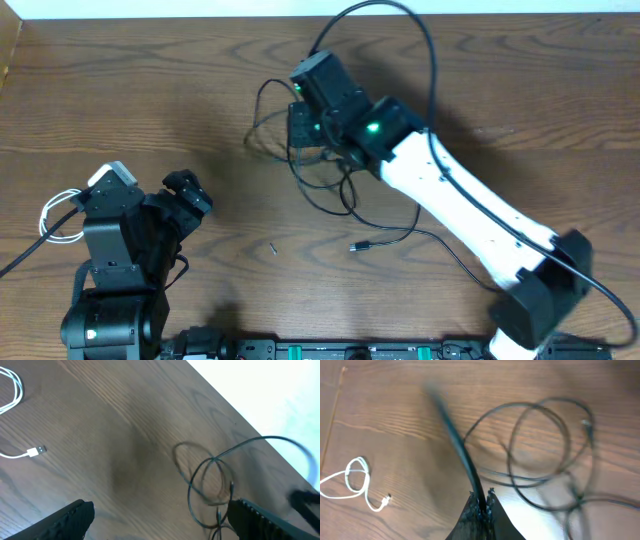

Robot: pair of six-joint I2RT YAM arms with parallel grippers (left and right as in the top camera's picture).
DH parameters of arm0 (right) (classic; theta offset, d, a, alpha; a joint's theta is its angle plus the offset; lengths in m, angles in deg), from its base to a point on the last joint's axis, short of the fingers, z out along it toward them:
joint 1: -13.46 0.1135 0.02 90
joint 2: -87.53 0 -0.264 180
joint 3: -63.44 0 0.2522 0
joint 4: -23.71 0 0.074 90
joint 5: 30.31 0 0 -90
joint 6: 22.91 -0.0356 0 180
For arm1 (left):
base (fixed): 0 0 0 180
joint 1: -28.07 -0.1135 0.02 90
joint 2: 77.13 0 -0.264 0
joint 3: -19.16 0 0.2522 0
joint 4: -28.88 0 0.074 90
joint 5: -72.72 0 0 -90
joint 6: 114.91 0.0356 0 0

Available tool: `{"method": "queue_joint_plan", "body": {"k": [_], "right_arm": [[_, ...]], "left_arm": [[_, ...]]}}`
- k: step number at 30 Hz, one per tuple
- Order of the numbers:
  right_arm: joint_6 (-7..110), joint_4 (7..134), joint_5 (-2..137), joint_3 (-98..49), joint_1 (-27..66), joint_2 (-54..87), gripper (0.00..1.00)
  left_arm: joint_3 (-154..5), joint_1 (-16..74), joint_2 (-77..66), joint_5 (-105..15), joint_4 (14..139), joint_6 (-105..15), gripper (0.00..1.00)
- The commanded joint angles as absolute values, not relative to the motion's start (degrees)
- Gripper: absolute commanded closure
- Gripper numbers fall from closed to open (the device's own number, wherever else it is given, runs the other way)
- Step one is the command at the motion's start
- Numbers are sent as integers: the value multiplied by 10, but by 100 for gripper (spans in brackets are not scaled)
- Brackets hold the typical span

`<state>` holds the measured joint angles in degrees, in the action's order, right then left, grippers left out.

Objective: Untangle cables

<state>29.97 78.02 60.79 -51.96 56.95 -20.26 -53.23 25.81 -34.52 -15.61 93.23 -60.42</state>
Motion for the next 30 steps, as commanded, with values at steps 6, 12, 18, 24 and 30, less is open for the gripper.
{"method": "queue_joint_plan", "body": {"k": [6,12,18,24,30], "right_arm": [[361,639,654,-515,574,-257,99],[354,649,675,-515,570,-257,99],[354,718,660,-515,571,-259,46],[265,892,517,-515,573,-265,1],[258,944,615,-514,583,-265,1]], "left_arm": [[-539,255,-345,-149,932,-592,9],[-539,255,-345,-149,932,-592,10],[-539,255,-345,-149,932,-592,9],[-539,255,-345,-149,932,-592,9],[-539,255,-345,-149,932,-592,9]]}}
